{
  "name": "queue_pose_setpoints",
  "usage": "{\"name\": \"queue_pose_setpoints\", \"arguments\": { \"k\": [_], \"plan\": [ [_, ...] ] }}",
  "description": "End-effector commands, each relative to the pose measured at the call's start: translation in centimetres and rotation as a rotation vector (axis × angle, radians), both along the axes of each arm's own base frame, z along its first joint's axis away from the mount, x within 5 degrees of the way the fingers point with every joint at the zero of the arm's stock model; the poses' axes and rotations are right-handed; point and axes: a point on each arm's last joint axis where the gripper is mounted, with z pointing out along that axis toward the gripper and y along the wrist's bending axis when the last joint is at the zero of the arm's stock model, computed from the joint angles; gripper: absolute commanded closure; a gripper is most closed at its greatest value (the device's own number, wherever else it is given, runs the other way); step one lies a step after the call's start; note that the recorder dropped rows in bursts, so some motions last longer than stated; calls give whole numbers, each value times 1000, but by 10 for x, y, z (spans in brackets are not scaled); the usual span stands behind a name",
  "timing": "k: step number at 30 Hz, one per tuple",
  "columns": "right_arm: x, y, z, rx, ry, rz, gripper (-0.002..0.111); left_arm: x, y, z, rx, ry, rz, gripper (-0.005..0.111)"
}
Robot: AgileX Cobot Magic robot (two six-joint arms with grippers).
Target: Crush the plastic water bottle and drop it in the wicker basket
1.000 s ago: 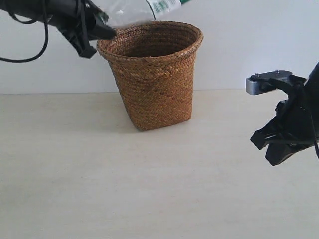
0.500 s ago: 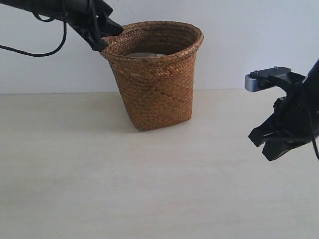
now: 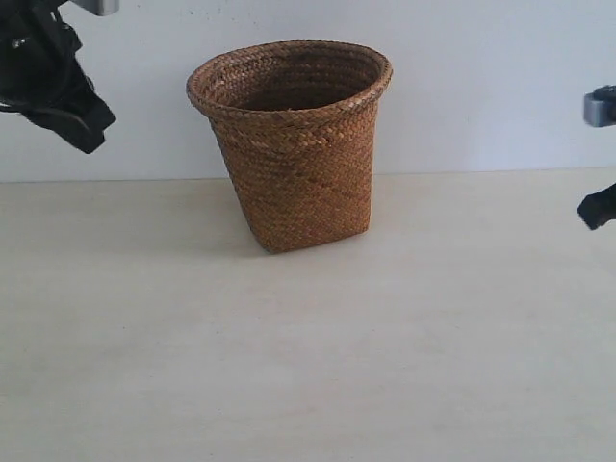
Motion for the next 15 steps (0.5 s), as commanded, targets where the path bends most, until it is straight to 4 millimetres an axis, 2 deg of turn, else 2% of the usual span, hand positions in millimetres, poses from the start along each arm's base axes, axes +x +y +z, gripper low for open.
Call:
{"name": "queue_pose_setpoints", "arguments": {
  "k": [1, 4, 7, 10, 15],
  "plan": [
    [-32, -27, 28, -13, -179, -117, 108, -38, 14, 14, -31, -22, 132, 102],
    [-54, -25, 47, -6, -364, -131, 108, -63, 21, 17, -77, -101, 152, 102],
    [-85, -20, 61, 5, -539, -140, 108, -100, 32, 18, -151, -257, 179, 102],
    [-108, -14, 63, 36, -662, -118, 108, -126, 39, 9, -233, -368, 213, 102],
    [-134, -9, 59, 49, -820, -89, 108, -156, 47, -2, -296, -490, 209, 102]
  ]
}}
